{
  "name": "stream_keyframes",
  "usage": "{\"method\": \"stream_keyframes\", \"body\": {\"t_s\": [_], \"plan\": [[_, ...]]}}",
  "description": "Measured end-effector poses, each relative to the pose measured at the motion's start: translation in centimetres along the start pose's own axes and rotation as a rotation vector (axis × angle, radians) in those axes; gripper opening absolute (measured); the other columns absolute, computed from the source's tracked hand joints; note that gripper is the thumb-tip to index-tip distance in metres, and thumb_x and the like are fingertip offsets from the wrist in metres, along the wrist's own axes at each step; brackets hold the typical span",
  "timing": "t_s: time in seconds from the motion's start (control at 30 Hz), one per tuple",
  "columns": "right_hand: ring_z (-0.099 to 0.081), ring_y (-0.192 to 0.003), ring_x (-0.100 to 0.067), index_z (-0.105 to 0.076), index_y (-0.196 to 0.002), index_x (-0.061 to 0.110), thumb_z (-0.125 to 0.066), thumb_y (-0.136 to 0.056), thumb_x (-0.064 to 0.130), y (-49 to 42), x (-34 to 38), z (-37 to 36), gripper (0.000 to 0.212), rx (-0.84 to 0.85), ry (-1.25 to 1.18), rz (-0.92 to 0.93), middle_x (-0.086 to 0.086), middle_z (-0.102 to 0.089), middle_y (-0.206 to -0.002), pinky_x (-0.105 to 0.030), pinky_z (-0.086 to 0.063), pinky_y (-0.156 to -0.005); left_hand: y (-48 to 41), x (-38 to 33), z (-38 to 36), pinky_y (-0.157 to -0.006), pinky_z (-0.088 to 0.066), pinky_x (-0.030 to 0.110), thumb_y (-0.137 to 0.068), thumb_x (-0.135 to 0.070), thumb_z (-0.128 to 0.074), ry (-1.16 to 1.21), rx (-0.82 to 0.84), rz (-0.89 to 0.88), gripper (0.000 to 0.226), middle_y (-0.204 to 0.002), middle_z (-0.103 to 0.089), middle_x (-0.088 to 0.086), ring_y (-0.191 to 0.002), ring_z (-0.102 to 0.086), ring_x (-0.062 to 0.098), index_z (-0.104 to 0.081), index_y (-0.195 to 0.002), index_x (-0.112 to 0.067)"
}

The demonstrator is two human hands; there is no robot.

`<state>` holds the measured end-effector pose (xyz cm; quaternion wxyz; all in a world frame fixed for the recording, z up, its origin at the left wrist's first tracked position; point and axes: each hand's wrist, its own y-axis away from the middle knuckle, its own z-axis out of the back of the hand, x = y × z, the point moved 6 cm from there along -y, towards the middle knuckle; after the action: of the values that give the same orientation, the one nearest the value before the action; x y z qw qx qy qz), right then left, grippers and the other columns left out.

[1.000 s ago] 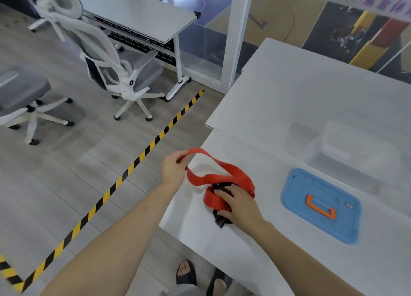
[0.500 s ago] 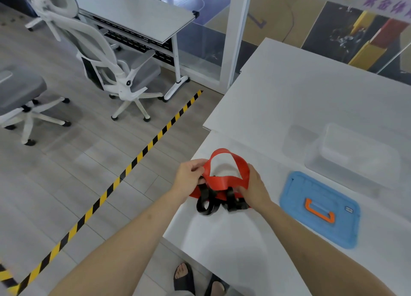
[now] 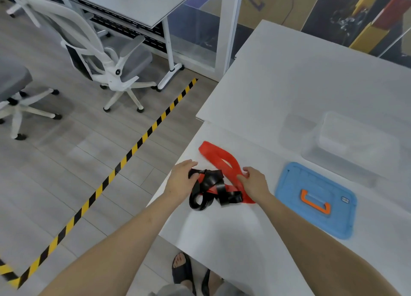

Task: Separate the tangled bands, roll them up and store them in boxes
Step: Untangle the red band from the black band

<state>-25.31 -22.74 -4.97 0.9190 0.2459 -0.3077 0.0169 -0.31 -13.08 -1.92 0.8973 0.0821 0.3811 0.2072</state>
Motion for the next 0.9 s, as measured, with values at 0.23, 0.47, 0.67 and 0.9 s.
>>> {"method": "stream_keyframes", "body": {"t_s": [0.23, 0.47, 0.67, 0.9], "plan": [[-0.062, -0.107, -0.023, -0.054, -0.143, 0.018, -0.064, -0.098, 0.021, 1.1, -1.4, -0.5, 0.046, 0.026, 0.105, 0.094, -0.008, -0.067, -0.124, -0.034, -0.047, -0.092, 1.2, -1.8, -5.6, -0.123, 0.001, 0.067, -0.105, -0.061, -0.036, -0.500, 0.323, -0.173, 0.059, -0.174, -0.004, 0.008, -0.159, 0.005, 0.041, -0.016, -0.160, -0.053], [-0.068, -0.087, -0.009, -0.060, -0.133, 0.026, -0.062, -0.104, 0.023, 4.2, -2.1, 1.4, 0.029, 0.047, -0.203, 0.028, 0.006, -0.068, -0.097, -0.013, -0.044, -0.067, 2.5, 0.1, -6.2, -0.120, -0.008, 0.067, -0.089, -0.077, -0.039, -0.340, 0.112, -0.083, 0.046, -0.136, -0.053, -0.004, -0.143, -0.037, 0.026, -0.051, -0.117, -0.042], [-0.067, -0.080, -0.005, -0.065, -0.126, 0.031, -0.063, -0.102, 0.023, 7.3, -2.2, 1.5, 0.026, 0.040, -0.286, 0.043, 0.008, -0.070, -0.091, -0.014, -0.045, -0.067, 4.9, 1.1, -5.6, -0.123, -0.010, 0.060, -0.091, -0.051, -0.065, -0.346, 0.031, -0.155, 0.049, -0.137, -0.052, 0.001, -0.137, -0.047, 0.028, -0.050, -0.134, -0.033], [-0.062, -0.114, -0.023, -0.064, -0.136, 0.013, -0.063, -0.098, 0.012, 7.9, -4.0, 0.4, 0.038, 0.000, 0.066, 0.065, -0.007, -0.063, -0.127, -0.030, -0.047, -0.097, 6.5, 2.0, -5.3, -0.115, -0.036, 0.062, -0.086, -0.034, -0.076, -0.421, -0.008, -0.241, 0.071, -0.141, -0.053, 0.016, -0.134, -0.046, 0.046, -0.048, -0.151, -0.033]]}}
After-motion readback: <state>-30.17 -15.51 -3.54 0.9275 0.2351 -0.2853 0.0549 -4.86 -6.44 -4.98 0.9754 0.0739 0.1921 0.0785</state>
